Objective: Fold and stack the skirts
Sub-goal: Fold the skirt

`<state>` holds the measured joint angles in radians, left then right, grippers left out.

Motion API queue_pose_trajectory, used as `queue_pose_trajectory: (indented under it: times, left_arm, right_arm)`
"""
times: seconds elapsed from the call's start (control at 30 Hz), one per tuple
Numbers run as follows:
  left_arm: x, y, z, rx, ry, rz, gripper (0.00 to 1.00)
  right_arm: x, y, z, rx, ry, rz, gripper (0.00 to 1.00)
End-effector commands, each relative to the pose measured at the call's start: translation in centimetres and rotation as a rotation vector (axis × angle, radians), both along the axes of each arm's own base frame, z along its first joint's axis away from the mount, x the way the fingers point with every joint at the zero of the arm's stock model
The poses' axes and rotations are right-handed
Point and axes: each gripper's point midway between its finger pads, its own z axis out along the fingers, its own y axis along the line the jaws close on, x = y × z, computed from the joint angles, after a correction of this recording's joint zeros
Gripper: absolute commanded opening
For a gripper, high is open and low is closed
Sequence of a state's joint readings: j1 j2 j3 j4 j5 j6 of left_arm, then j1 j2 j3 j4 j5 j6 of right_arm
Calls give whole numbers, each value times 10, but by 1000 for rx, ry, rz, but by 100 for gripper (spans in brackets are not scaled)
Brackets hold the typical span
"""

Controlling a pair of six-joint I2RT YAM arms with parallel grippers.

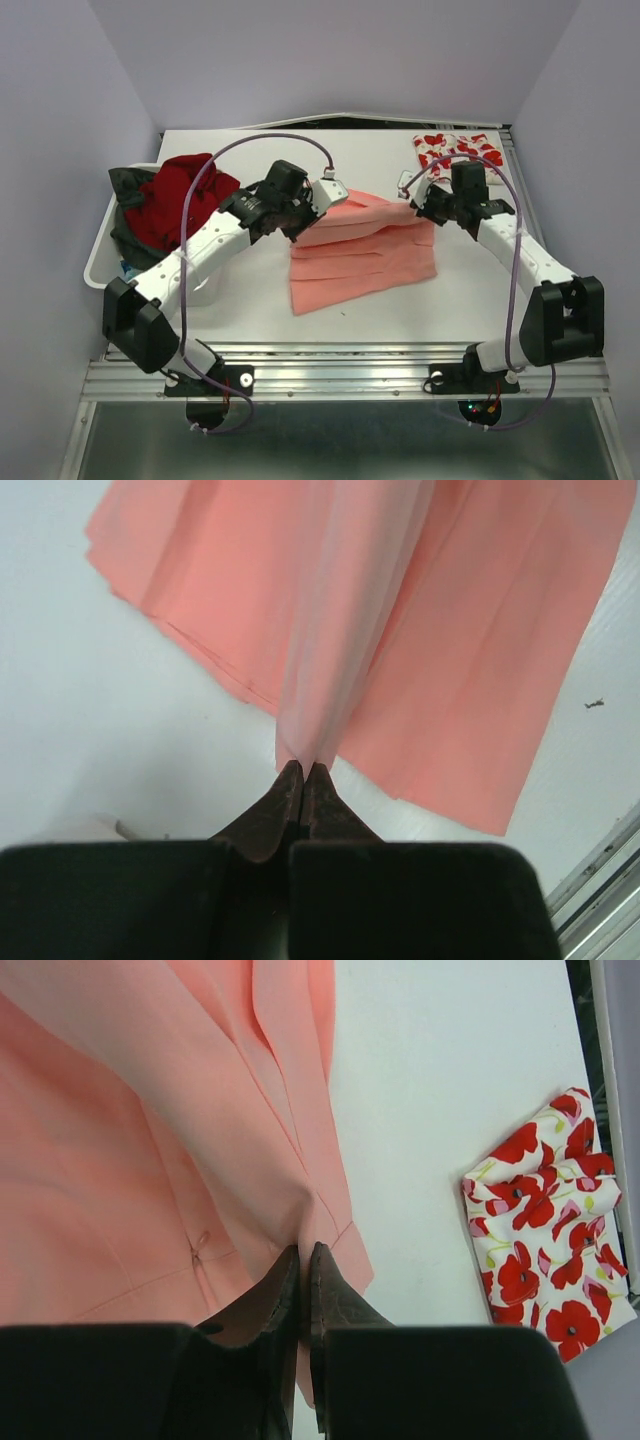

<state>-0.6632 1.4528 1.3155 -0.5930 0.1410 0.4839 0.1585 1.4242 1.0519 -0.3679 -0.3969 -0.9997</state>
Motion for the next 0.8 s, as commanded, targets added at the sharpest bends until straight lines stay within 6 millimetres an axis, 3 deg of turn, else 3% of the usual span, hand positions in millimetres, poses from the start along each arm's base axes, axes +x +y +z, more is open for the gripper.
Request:
queue_pose_trajectory:
  times: [0.0, 0.07, 0.1, 0.17, 0.2, 0.37, 0.43, 0.5, 0.53, 0.57, 0.6, 0.63, 0.7, 0.73, 0.77]
  left_arm:
    - [-26, 11, 25, -12, 10, -54, 0]
    - [-36, 11, 15, -4, 39, -77, 0]
    - [-45, 14, -3, 19, 81, -89, 0]
    - [-53, 14, -19, 23, 105, -109, 0]
    - [-63, 19, -41, 55, 148, -119, 0]
    - [-73, 36, -101, 139, 202, -106, 0]
    - [-75, 38, -114, 159, 224, -103, 0]
    - [-73, 42, -125, 182, 219, -84, 0]
    - [-70, 44, -128, 197, 214, -73, 1]
    - [-70, 45, -130, 204, 212, -72, 9]
    - [-69, 44, -126, 198, 202, -77, 31]
    - [-70, 42, -121, 181, 197, -87, 43]
    - [-68, 37, -95, 118, 132, -103, 57]
    - [-68, 35, -85, 92, 109, -110, 68]
    - [-68, 33, -74, 69, 79, -118, 73]
  right_arm:
    - [-26, 0, 8, -36, -15, 39, 1]
    - [-37, 2, 0, -50, -15, 60, 1]
    - [-41, -1, -9, -66, -4, 59, 1]
    - [-54, -2, -34, -83, 27, 68, 1]
    - [-59, 3, -43, -92, 44, 87, 1]
    - [-89, 7, -96, -137, 149, 115, 1]
    - [-95, 15, -106, -147, 153, 137, 1]
    - [-99, 18, -114, -144, 176, 133, 4]
    - [-102, 22, -118, -137, 200, 129, 15]
    - [-99, 23, -114, -129, 201, 121, 25]
    - [-102, 24, -114, -124, 230, 115, 31]
    - [-101, 25, -111, -103, 248, 85, 39]
    - [-94, 24, -100, -99, 247, 45, 46]
    - [-88, 26, -86, -72, 245, 2, 55]
    - [-83, 26, -76, -59, 231, -18, 56]
